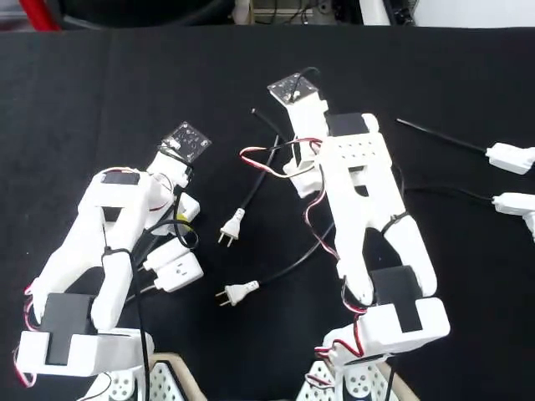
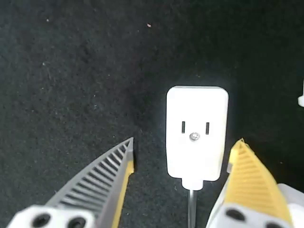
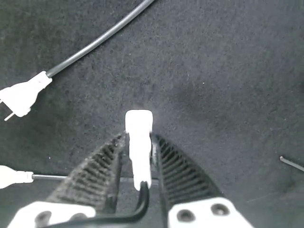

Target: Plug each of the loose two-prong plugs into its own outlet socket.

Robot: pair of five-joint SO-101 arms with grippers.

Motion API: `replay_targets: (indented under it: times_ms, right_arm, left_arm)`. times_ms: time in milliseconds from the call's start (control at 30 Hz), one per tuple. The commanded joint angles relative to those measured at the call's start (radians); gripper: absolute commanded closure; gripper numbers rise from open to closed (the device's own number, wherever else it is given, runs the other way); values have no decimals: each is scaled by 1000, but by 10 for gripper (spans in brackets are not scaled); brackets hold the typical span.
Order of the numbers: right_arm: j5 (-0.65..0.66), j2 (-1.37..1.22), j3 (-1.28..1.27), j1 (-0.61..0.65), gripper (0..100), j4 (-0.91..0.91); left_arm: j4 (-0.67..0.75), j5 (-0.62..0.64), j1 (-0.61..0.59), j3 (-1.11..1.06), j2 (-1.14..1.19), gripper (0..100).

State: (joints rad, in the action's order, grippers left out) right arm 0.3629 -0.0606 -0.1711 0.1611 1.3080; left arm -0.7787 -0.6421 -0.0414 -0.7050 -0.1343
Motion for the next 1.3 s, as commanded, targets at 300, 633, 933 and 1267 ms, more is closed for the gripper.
replay_targets:
  times_ms: [300,633,933,1267]
  right_arm:
    - [9,-2,79,-12,987,-5]
    - [9,-2,79,-14,987,-3]
    - [9,-2,81,-32,987,-3]
    - [9,-2,79,-32,987,-3]
  left_arm:
    - [63,92,185,-180,-267,726]
    - [78,84,39,53,149,722]
    - [-23,29,41,128,152,847]
    - [-20,49,65,45,-31,929]
